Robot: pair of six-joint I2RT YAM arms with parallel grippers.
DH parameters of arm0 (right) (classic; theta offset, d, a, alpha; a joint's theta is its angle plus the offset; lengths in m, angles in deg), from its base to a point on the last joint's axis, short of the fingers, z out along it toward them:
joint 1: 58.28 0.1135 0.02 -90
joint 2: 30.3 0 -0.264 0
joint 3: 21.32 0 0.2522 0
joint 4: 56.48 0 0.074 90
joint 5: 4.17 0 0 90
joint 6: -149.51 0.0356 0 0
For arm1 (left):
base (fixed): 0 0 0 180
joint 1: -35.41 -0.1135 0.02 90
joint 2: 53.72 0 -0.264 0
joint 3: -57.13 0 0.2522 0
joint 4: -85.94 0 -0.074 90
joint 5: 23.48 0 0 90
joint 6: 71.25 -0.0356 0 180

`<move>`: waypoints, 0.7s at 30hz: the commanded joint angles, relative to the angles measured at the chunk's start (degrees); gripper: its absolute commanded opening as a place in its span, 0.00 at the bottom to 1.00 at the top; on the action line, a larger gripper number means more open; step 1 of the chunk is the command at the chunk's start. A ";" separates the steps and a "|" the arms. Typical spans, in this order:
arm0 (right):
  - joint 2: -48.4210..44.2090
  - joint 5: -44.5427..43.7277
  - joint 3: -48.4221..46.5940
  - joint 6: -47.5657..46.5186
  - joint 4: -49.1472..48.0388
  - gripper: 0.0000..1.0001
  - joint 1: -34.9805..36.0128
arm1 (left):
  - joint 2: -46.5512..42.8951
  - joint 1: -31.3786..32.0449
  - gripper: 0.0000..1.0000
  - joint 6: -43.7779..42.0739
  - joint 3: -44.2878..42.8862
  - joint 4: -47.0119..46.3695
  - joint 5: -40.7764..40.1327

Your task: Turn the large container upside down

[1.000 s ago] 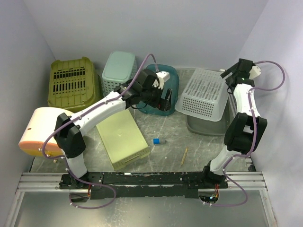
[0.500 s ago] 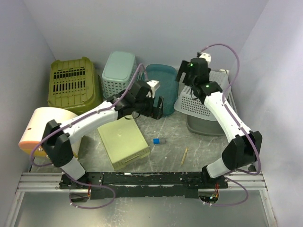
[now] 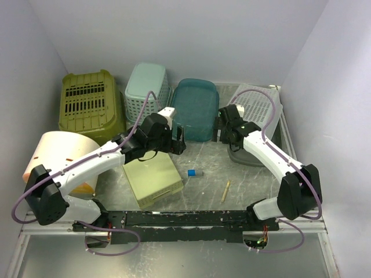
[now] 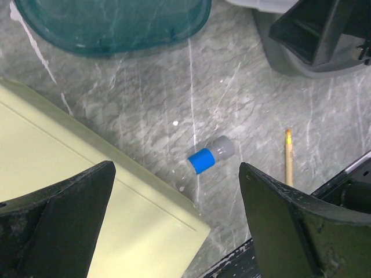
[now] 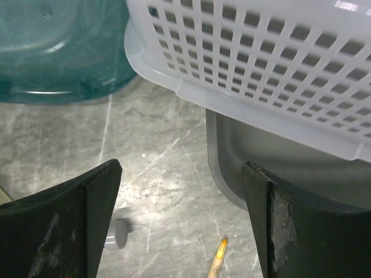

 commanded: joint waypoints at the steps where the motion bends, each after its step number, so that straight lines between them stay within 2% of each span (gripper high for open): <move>1: -0.11 1.04 2.94 2.88 -0.11 0.81 -0.43 | -1.06 0.03 1.00 0.65 1.69 -2.75 -1.26; 3: 1.80 3.46 3.45 1.12 -1.40 0.75 -1.56 | -0.85 0.06 1.00 0.81 1.71 -2.31 -1.24; 7: 7.50 1.68 -0.94 -2.19 1.85 0.73 -3.99 | -0.12 0.02 1.00 0.08 2.71 -4.25 0.09; 11: 7.90 14.74 2.50 -3.24 -2.32 0.67 -11.25 | 1.89 0.04 0.99 -0.53 1.43 -4.29 0.36; 13: 7.74 17.10 3.51 -2.80 -2.89 0.60 -12.07 | 2.80 0.01 1.00 -0.78 0.61 -4.09 0.69; 17: 6.58 18.08 3.54 -2.42 -2.29 0.40 -12.06 | 4.55 0.01 1.00 -1.10 -0.52 -3.68 1.66; 21: 4.58 17.22 -0.12 -2.41 1.95 0.08 -12.06 | 5.37 0.08 1.00 -1.35 -0.96 -4.20 1.68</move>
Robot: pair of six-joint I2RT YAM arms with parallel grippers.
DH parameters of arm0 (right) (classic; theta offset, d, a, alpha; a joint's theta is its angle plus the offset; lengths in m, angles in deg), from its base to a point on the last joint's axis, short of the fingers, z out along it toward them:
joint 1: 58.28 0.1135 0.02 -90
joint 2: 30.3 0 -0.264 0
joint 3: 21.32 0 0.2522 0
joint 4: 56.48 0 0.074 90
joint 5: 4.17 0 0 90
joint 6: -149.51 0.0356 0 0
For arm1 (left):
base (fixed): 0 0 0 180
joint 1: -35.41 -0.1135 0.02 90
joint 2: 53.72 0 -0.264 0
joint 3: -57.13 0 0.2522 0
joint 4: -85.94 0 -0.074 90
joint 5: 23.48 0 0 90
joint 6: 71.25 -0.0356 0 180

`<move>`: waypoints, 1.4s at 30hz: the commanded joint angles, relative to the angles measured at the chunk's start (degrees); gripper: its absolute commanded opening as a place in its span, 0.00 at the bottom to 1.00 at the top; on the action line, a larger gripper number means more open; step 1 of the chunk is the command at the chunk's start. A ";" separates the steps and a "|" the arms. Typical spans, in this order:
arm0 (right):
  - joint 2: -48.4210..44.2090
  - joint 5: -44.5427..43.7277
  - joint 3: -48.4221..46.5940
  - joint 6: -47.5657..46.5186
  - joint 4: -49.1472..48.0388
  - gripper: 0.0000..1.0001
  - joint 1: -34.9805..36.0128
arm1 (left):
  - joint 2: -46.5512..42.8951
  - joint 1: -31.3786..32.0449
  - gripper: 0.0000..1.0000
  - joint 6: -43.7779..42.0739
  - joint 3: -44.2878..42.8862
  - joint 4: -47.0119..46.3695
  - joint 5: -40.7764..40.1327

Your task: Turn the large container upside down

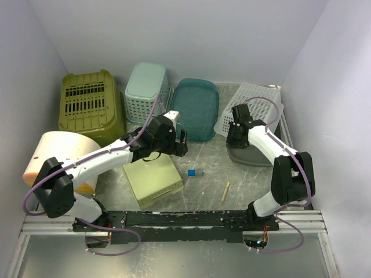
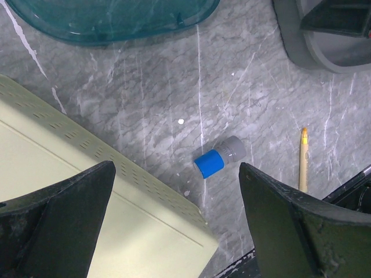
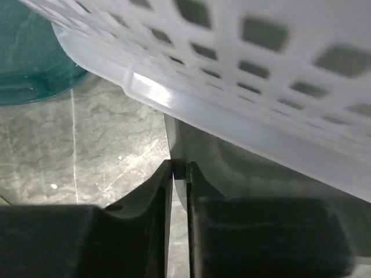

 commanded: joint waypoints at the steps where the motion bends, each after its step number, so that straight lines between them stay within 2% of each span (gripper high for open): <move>1: -4.00 1.87 -4.39 0.31 5.43 0.00 -0.01 | 0.70 0.09 1.00 -1.17 -2.96 -2.07 1.29; 6: -7.98 -0.33 -11.42 1.51 11.89 0.00 -0.03 | 1.74 0.02 0.99 -2.36 -5.69 -1.38 0.75; 12: -7.89 -1.06 -18.37 2.36 16.61 0.00 -0.02 | 2.37 0.01 1.00 -2.79 -6.95 -3.39 3.49; 18: -7.64 9.37 -19.08 7.50 13.93 0.00 -0.06 | 4.89 0.01 1.00 -3.03 -8.72 -1.37 3.03; 22: -9.27 18.42 -16.46 15.30 9.08 0.00 -0.01 | 4.21 -0.03 1.00 -2.99 -7.88 -0.94 1.90; 26: -9.29 19.53 -15.30 22.26 4.63 0.00 3.08 | 3.25 -2.25 1.00 -1.57 -6.95 3.15 0.06; 30: -10.27 15.51 -14.40 24.77 1.36 0.00 4.84 | -0.62 -3.85 1.00 -1.04 -4.47 1.59 1.66; 33: -10.13 12.40 -10.18 25.16 -1.46 0.00 4.91 | -1.80 -3.86 1.00 -0.89 -5.41 1.51 2.15; 37: -8.23 10.66 -5.64 22.50 -6.02 0.00 4.94 | -1.13 -3.87 1.00 -0.81 -5.87 0.56 4.28; 41: -5.39 -2.44 -10.33 14.39 0.81 0.00 4.13 | 0.22 -3.23 1.00 0.55 -5.86 -0.67 6.97; 42: -4.76 -6.16 -11.67 12.75 2.97 0.03 3.49 | 0.88 -2.54 1.00 1.06 -6.02 -1.12 7.02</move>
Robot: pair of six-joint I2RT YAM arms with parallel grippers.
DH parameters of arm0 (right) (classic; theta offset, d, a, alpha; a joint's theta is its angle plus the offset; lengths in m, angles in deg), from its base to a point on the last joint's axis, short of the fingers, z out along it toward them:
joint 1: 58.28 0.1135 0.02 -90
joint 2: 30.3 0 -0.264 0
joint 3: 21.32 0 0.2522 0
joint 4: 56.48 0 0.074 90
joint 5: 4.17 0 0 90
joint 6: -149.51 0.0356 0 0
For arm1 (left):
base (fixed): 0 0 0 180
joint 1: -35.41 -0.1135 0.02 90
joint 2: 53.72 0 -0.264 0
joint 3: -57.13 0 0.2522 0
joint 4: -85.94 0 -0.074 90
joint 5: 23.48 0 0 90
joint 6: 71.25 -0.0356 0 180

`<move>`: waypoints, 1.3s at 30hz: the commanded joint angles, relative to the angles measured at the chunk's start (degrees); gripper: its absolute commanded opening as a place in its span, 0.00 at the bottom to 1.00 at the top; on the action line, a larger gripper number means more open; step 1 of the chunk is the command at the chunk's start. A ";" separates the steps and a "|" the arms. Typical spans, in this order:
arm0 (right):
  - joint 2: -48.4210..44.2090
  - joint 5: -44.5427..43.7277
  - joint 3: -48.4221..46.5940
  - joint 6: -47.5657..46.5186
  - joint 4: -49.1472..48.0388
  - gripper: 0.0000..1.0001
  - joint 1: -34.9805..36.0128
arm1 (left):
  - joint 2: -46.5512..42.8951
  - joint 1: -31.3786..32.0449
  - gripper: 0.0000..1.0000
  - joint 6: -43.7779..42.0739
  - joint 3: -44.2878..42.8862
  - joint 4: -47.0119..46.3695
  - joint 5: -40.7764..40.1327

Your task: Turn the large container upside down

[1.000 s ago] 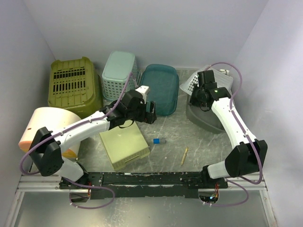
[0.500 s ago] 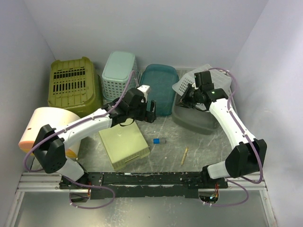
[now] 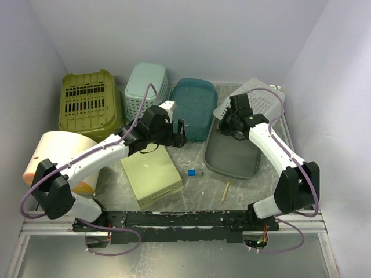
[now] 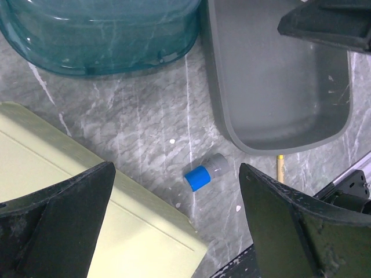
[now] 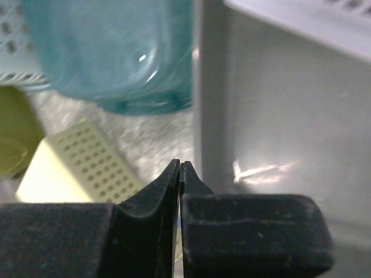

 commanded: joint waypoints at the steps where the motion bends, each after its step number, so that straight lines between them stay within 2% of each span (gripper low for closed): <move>1: 2.01 -17.06 -5.28 -8.60 5.91 0.06 -2.56 | 2.56 2.12 1.00 2.13 -1.80 -2.74 3.04; 3: 2.10 -20.02 -5.20 -10.74 6.19 0.10 -5.61 | 5.45 4.13 1.00 3.41 -3.22 -2.80 2.75; 6: 1.62 -16.64 -3.21 -13.18 3.53 0.15 -11.86 | 9.99 6.67 0.99 6.01 -4.45 -5.74 4.44; 9: 1.76 -16.90 -3.64 -14.25 4.82 0.17 -15.17 | 14.85 8.42 0.98 8.53 -5.26 -9.72 5.98; 14: -0.16 -12.86 -0.96 -14.26 3.34 0.24 -17.94 | 24.05 10.68 0.96 9.28 -10.41 -10.63 4.65; 15: -0.46 -12.27 -0.45 -14.14 3.29 0.33 -18.10 | 25.78 10.76 0.95 9.52 -11.54 -9.60 4.64; 16: -0.73 -12.04 -0.18 -14.01 3.37 0.37 -18.24 | 27.24 10.84 0.94 9.63 -12.24 -9.04 4.69; 20: -2.68 -13.42 1.43 -14.24 3.35 0.40 -18.79 | 29.98 11.03 0.86 9.57 -12.30 -10.91 5.06; 22: -3.72 -14.30 2.01 -14.10 3.14 0.40 -19.07 | 32.00 11.20 0.79 9.16 -13.72 -10.68 5.41; 24: -4.45 -14.51 2.48 -13.98 2.81 0.40 -19.22 | 33.59 11.47 0.68 8.61 -15.98 -9.78 6.03; 31: -3.65 -16.17 4.49 -14.03 1.10 0.40 -20.02 | 31.38 12.27 0.07 7.18 -19.72 -7.75 8.10; 37: -2.86 -18.75 2.85 -14.11 1.74 0.40 -20.20 | 23.79 12.36 0.07 8.74 -20.20 -5.20 12.65; 39: -1.74 -17.54 2.31 -13.52 1.55 0.40 -20.29 | 20.32 12.35 0.07 8.84 -19.68 -3.87 11.39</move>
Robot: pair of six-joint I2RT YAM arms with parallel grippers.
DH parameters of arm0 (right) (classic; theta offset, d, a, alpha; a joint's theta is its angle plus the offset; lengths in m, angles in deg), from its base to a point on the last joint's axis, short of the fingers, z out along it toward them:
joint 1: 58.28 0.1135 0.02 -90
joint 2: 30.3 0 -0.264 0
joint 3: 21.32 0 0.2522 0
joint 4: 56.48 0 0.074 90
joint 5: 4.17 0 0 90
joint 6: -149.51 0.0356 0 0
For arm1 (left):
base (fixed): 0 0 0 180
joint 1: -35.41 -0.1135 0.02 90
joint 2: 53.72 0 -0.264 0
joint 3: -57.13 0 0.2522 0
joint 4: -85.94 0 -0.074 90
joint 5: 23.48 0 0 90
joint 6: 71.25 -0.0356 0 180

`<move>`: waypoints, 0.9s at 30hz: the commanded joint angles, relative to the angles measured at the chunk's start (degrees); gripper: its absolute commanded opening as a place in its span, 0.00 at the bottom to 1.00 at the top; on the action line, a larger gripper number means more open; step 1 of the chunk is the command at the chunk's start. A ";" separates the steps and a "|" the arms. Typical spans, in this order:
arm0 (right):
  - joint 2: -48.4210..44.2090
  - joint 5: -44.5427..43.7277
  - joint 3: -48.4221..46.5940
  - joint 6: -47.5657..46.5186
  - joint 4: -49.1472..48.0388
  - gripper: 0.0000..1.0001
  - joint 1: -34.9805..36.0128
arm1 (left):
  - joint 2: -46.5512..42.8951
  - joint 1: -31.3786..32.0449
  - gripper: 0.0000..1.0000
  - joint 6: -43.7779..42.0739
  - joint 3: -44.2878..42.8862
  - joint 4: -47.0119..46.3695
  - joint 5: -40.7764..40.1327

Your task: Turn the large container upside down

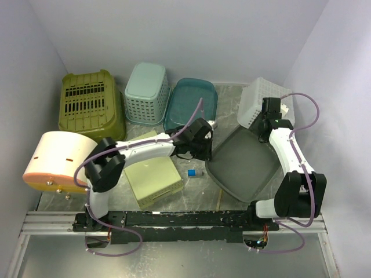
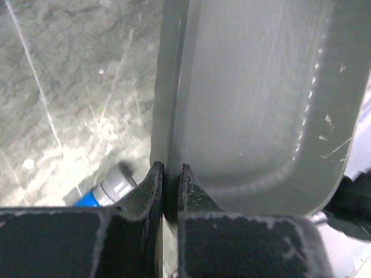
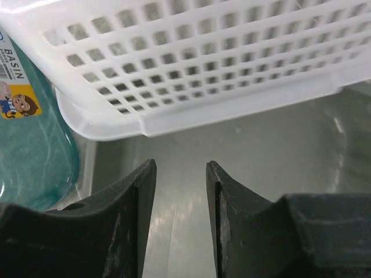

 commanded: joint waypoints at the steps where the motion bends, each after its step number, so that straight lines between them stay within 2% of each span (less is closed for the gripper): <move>1: 2.10 0.00 -1.76 0.23 -1.05 0.40 -0.64 | -10.95 0.07 0.07 0.04 -2.23 -0.61 1.12; 12: 1.20 10.90 -3.25 -1.64 -3.30 0.44 -0.63 | -18.74 -0.14 0.07 -8.40 -11.70 19.33 -15.80; 21: 2.10 19.11 -3.43 -2.67 -4.36 0.47 -0.64 | -21.45 -1.36 0.07 -11.16 -12.49 28.67 -24.87; 24: 1.39 22.34 -4.39 -2.95 -4.53 0.53 -0.64 | -22.72 -2.20 0.07 -11.31 -11.17 29.47 -28.52; 27: 0.03 25.78 -6.03 -3.09 -4.17 0.61 -0.62 | -24.75 -3.87 0.07 -12.25 -9.63 28.39 -27.90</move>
